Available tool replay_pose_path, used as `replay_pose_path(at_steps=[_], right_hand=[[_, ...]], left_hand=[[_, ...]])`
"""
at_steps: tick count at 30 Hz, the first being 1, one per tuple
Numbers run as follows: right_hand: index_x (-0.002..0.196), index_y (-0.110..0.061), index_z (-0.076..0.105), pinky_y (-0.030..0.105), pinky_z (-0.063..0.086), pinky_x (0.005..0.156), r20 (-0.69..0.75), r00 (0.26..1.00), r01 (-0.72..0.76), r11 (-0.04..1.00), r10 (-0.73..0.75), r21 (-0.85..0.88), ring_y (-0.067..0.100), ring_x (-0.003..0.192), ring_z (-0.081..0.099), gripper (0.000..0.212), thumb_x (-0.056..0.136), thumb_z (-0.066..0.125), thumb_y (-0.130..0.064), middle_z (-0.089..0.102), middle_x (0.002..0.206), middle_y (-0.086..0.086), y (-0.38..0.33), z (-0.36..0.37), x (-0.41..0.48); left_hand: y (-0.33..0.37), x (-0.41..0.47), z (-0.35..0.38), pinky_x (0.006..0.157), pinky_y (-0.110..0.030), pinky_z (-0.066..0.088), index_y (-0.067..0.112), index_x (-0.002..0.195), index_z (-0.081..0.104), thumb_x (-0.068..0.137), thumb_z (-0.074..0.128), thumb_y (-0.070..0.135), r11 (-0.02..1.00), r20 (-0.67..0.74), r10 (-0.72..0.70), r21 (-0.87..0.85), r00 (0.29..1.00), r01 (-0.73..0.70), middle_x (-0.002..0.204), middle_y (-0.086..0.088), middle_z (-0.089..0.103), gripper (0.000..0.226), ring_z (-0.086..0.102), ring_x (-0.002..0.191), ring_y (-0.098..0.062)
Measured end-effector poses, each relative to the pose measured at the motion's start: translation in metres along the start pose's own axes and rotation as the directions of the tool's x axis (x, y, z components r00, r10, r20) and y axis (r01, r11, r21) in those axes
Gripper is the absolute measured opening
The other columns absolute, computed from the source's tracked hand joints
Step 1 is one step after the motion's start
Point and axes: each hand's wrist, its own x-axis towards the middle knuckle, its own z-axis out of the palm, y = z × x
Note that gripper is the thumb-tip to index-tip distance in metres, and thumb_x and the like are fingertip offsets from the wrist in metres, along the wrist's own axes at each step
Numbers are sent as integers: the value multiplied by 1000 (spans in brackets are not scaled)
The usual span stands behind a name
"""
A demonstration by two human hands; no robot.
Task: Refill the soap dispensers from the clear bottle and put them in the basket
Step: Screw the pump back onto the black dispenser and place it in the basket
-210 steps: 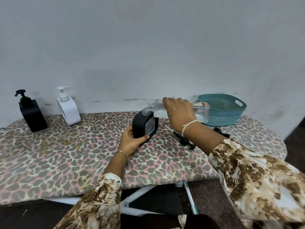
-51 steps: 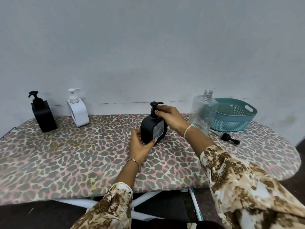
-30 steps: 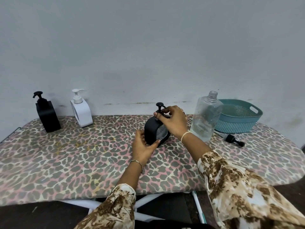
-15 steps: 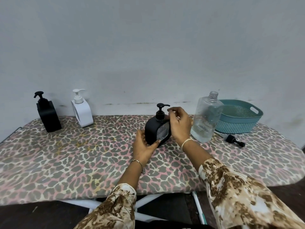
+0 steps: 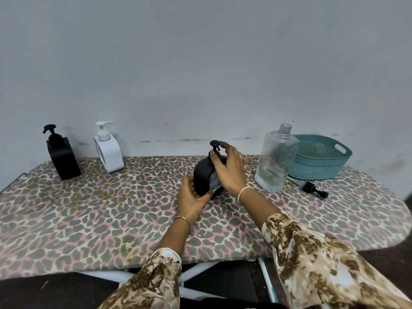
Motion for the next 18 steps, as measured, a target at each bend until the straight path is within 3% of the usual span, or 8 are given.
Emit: replay_pose_path(at_steps=[3,7,9,12,15,18], right_hand=[[118,-27,61,41,19,103,-20,998,58,996,-60,-64,17,122,48,27,97,49,-39,64,115,-3,0,1,-1],[103,-31,65,40,23,94,-144,989,-61,991,44,-118,14,111,53,34,79,68,-54,69,100,-11,-6,-2,4],[108,-31,62,42,24,97,-123,991,-71,992,58,-103,14,116,48,42,77,67,-58,64,111,-11,-8,-2,4],[126,-30,56,46,19,106,-15,999,-36,993,34,-110,18,129,37,45,89,53,-54,50,131,-4,-4,1,2],[120,-28,62,48,21,104,-22,1000,-22,978,18,-209,18,126,40,37,92,51,-51,53,126,-4,0,2,2],[107,-28,66,44,23,98,-85,992,-114,965,96,-238,17,120,45,38,83,60,-58,59,118,-6,-8,0,6]], left_hand=[[0,0,0,93,-28,52,18,113,45,69,84,10,1000,-2,5,3,1000,-5,112,-2,61,60,62,104,-16],[-1,0,0,92,-29,52,18,113,45,69,85,10,1000,-8,-1,3,1000,1,112,-3,62,59,62,104,-16],[0,0,-1,89,-23,51,17,113,45,70,83,7,1000,-3,-4,-24,1000,3,111,-2,61,58,62,103,-15],[1,0,0,86,-19,50,16,113,44,70,83,6,999,7,1,-39,1000,-1,112,-3,60,59,62,102,-14],[2,-1,0,81,-14,50,16,112,44,70,83,5,999,5,-1,-35,1000,1,109,-1,60,58,61,100,-11],[1,0,0,84,-19,51,14,112,45,70,82,5,999,6,2,-34,1000,-1,110,-3,61,57,62,101,-13]])
